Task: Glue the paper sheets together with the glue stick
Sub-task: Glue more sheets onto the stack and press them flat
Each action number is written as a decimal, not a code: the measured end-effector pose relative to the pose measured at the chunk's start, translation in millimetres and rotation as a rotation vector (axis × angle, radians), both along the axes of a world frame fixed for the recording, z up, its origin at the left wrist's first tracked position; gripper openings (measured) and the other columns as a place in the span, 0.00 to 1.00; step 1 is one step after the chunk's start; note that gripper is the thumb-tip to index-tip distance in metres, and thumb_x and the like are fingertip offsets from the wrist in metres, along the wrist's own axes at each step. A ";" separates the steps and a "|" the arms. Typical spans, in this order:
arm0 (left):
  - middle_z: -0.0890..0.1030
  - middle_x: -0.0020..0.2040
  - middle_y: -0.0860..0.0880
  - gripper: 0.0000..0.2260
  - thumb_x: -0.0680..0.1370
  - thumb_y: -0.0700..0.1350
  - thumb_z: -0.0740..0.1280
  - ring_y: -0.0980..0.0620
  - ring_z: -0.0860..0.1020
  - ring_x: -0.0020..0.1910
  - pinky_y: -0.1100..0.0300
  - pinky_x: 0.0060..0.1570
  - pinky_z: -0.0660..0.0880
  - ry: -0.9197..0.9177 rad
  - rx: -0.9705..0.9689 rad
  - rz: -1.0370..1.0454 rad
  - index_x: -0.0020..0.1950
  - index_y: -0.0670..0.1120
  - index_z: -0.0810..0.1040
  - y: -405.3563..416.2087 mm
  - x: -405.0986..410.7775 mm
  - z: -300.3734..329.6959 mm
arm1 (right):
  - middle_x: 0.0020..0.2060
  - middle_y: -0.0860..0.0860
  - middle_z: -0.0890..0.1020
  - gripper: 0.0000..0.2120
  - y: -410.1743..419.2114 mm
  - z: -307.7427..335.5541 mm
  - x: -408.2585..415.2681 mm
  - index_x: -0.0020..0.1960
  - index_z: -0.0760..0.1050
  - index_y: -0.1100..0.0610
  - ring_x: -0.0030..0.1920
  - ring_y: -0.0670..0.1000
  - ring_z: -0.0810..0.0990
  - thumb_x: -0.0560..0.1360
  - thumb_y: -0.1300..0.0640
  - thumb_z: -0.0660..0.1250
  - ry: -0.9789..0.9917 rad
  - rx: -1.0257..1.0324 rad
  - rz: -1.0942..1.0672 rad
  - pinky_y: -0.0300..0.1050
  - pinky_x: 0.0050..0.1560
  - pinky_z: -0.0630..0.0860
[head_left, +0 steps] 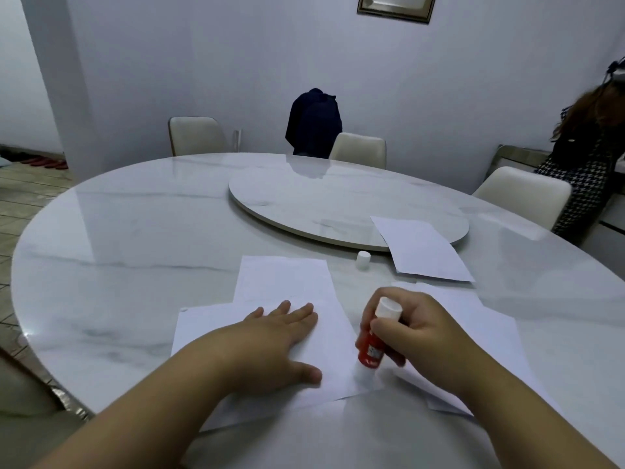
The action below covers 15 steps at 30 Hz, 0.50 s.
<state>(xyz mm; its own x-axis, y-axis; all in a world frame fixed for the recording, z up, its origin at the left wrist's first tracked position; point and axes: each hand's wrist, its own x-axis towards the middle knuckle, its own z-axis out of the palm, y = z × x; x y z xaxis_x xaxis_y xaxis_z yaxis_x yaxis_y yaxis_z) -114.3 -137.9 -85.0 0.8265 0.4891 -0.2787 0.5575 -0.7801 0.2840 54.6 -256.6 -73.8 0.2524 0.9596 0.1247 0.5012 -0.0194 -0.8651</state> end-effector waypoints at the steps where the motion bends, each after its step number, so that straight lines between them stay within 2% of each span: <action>1: 0.39 0.77 0.60 0.36 0.77 0.62 0.58 0.58 0.39 0.76 0.61 0.72 0.39 -0.007 0.001 -0.005 0.76 0.57 0.40 0.0 -0.1 -0.4 | 0.35 0.57 0.84 0.06 -5.7 0.8 0.1 0.37 0.76 0.57 0.33 0.51 0.79 0.66 0.57 0.62 0.036 -0.004 0.031 0.39 0.30 0.71; 3: 0.40 0.77 0.61 0.36 0.76 0.62 0.58 0.59 0.39 0.76 0.61 0.72 0.38 -0.024 -0.008 -0.006 0.77 0.57 0.41 0.5 -1.1 -1.1 | 0.35 0.61 0.84 0.06 -12.6 2.4 3.1 0.36 0.77 0.59 0.31 0.58 0.76 0.67 0.62 0.62 0.195 0.081 0.053 0.41 0.27 0.70; 5: 0.40 0.75 0.65 0.35 0.76 0.61 0.59 0.61 0.38 0.74 0.62 0.71 0.39 -0.046 -0.022 -0.017 0.76 0.58 0.42 0.3 -3.2 1.0 | 0.35 0.63 0.84 0.07 -14.5 7.0 9.7 0.34 0.79 0.58 0.28 0.57 0.77 0.64 0.67 0.66 0.534 0.273 0.024 0.41 0.26 0.74; 6: 0.39 0.71 0.68 0.34 0.77 0.60 0.60 0.65 0.37 0.71 0.63 0.71 0.40 -0.061 -0.033 -0.022 0.76 0.59 0.43 -0.9 -3.9 2.5 | 0.36 0.61 0.84 0.06 -14.0 9.9 14.1 0.33 0.80 0.57 0.28 0.55 0.80 0.62 0.67 0.67 0.714 0.372 -0.005 0.41 0.28 0.77; 8: 0.40 0.64 0.71 0.31 0.78 0.58 0.59 0.68 0.38 0.62 0.64 0.70 0.41 -0.111 -0.055 -0.024 0.76 0.61 0.46 -5.1 -3.5 2.5 | 0.38 0.59 0.84 0.06 -9.2 17.4 21.6 0.37 0.77 0.58 0.36 0.54 0.85 0.61 0.65 0.67 0.985 0.531 -0.098 0.39 0.36 0.81; 9: 0.40 0.64 0.71 0.28 0.79 0.58 0.57 0.69 0.38 0.61 0.65 0.70 0.40 -0.153 -0.054 -0.022 0.76 0.62 0.48 -7.5 -2.4 0.6 | 0.40 0.58 0.85 0.08 -5.1 20.9 26.1 0.40 0.75 0.59 0.40 0.54 0.86 0.62 0.66 0.67 1.055 0.569 -0.128 0.40 0.40 0.82; 11: 0.44 0.71 0.70 0.25 0.80 0.57 0.55 0.70 0.39 0.66 0.66 0.70 0.39 -0.244 -0.014 -0.023 0.75 0.61 0.52 -10.1 0.3 -7.6 | 0.42 0.54 0.86 0.16 7.8 27.0 34.3 0.50 0.75 0.59 0.45 0.51 0.85 0.62 0.64 0.69 1.022 0.556 -0.167 0.43 0.47 0.82; 13: 0.50 0.76 0.66 0.24 0.80 0.57 0.55 0.67 0.43 0.74 0.64 0.72 0.39 -0.292 0.046 -0.021 0.75 0.60 0.54 -9.9 2.9 -15.9 | 0.44 0.49 0.86 0.23 25.9 27.1 40.9 0.56 0.77 0.57 0.45 0.47 0.83 0.62 0.62 0.72 0.838 0.462 -0.231 0.41 0.49 0.78; 15: 0.51 0.76 0.66 0.24 0.79 0.57 0.55 0.65 0.46 0.75 0.63 0.73 0.40 -0.305 0.071 -0.005 0.75 0.60 0.55 -8.6 4.2 -19.9 | 0.46 0.50 0.84 0.19 47.4 21.8 47.2 0.58 0.77 0.58 0.42 0.47 0.81 0.69 0.67 0.70 0.628 0.369 -0.336 0.39 0.46 0.75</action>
